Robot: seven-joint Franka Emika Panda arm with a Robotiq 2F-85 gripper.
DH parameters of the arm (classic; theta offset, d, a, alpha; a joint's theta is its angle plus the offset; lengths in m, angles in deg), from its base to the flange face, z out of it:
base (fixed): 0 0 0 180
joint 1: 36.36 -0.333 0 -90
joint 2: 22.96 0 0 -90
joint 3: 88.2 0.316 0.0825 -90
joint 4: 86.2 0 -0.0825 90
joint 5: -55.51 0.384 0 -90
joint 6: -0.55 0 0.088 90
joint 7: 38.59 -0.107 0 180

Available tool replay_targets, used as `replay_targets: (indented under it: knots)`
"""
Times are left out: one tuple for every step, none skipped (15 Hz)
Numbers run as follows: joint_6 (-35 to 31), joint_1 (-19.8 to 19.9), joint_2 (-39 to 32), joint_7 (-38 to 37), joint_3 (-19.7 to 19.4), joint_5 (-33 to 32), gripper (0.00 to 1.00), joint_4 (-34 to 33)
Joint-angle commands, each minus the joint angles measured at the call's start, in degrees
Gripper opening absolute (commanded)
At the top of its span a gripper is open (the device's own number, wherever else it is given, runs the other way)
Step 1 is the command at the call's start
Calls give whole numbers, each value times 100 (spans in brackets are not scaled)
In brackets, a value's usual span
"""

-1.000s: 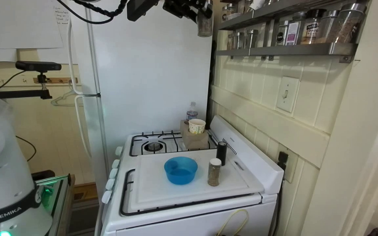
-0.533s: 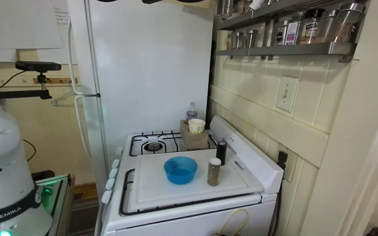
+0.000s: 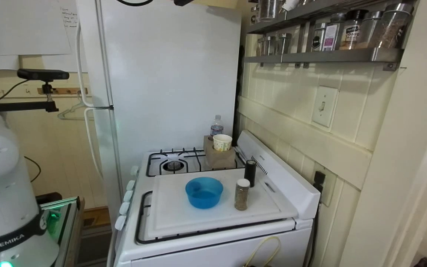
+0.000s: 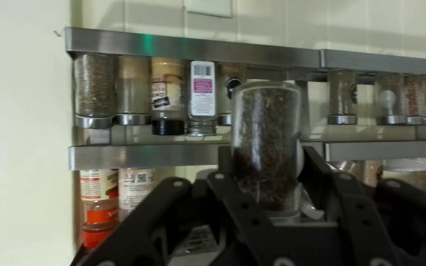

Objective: Pick up a spice bottle and shake it into the blue bowl

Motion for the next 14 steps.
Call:
replay_targets:
  knots:
    - [-335,578,-1201,-133,206,-200,23,-862]
    - [-445,719,-1441,-107,276,-265,23,-1030]
    - [-583,883,-1693,-118,386,-332,23,-1211]
    - [-736,889,-1906,-202,367,-505,23,-1385]
    - [-835,1087,-2143,-280,498,-641,23,-1579]
    - [-994,1216,-2375,-343,576,-767,23,-1760]
    - [-1063,1402,-2553,-465,700,-949,23,-1946]
    - [-1139,1563,-2735,-557,799,-1120,23,-2129]
    - [-1143,1717,-2867,-662,894,-1302,23,-2305]
    - [-1108,2109,-3007,-646,1228,-1334,23,-2469]
    - [-1009,2256,-3078,-686,1341,-1453,23,-2617]
    - [-901,2247,-3085,-952,1307,-1845,23,-2700]
    - [-805,2383,-3105,-1082,1419,-2067,23,-2787]
    - [-686,2418,-3078,-1193,1481,-2262,23,-2831]
